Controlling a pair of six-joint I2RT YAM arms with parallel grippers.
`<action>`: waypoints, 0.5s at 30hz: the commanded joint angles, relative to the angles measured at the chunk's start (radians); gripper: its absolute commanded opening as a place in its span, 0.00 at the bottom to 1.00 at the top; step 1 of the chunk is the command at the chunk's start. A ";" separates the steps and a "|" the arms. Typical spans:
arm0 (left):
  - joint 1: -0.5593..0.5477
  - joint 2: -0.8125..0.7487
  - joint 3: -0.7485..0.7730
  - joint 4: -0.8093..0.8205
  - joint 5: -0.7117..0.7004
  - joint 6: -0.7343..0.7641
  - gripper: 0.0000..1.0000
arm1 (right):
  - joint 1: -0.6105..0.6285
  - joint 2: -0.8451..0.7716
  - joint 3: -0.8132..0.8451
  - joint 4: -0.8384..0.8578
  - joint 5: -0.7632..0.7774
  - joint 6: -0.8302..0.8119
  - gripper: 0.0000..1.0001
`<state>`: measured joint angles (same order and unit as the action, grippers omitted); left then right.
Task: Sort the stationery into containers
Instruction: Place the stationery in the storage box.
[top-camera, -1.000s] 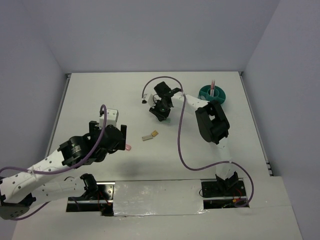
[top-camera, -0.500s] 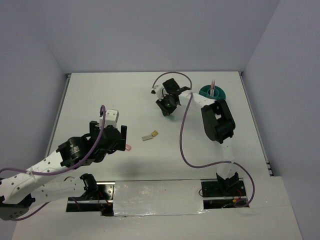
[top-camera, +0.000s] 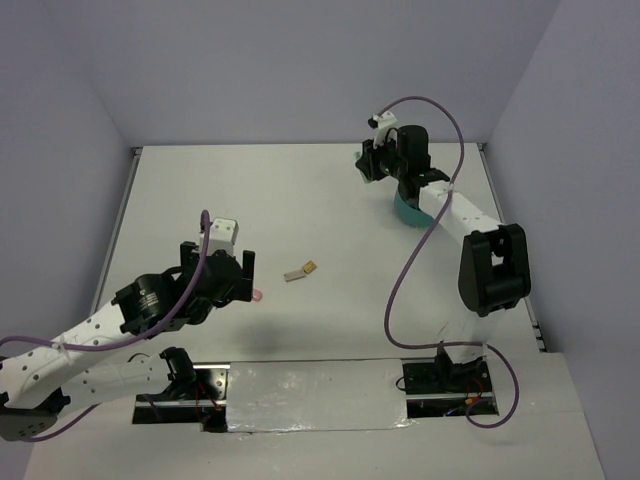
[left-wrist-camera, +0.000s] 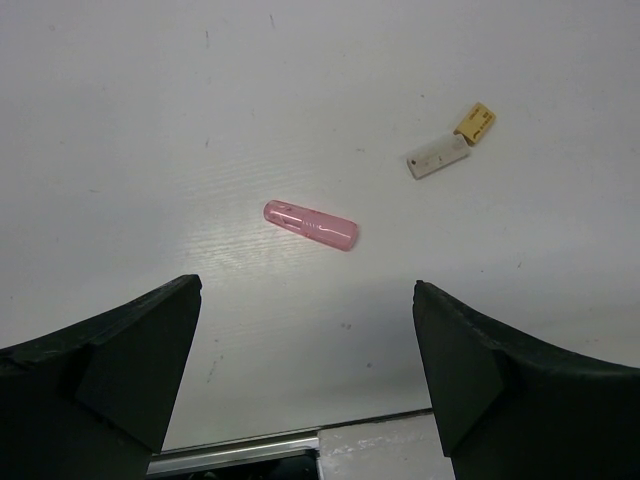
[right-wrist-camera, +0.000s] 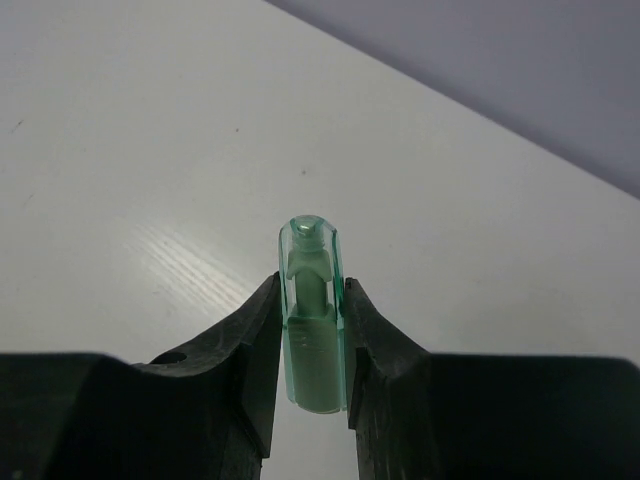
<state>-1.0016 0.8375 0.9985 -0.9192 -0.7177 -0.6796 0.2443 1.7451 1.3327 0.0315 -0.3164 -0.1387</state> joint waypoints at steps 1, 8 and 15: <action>0.003 -0.020 -0.009 0.025 0.011 0.029 0.99 | -0.037 0.046 0.057 0.054 -0.041 -0.061 0.00; 0.003 -0.015 -0.012 0.036 0.024 0.041 0.99 | -0.128 0.012 -0.003 0.203 -0.113 0.019 0.00; 0.003 -0.009 -0.012 0.037 0.032 0.046 0.99 | -0.160 -0.176 -0.141 0.390 -0.080 0.167 0.00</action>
<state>-1.0016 0.8291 0.9913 -0.9112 -0.6884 -0.6540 0.0891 1.7088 1.2125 0.2440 -0.4206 -0.0555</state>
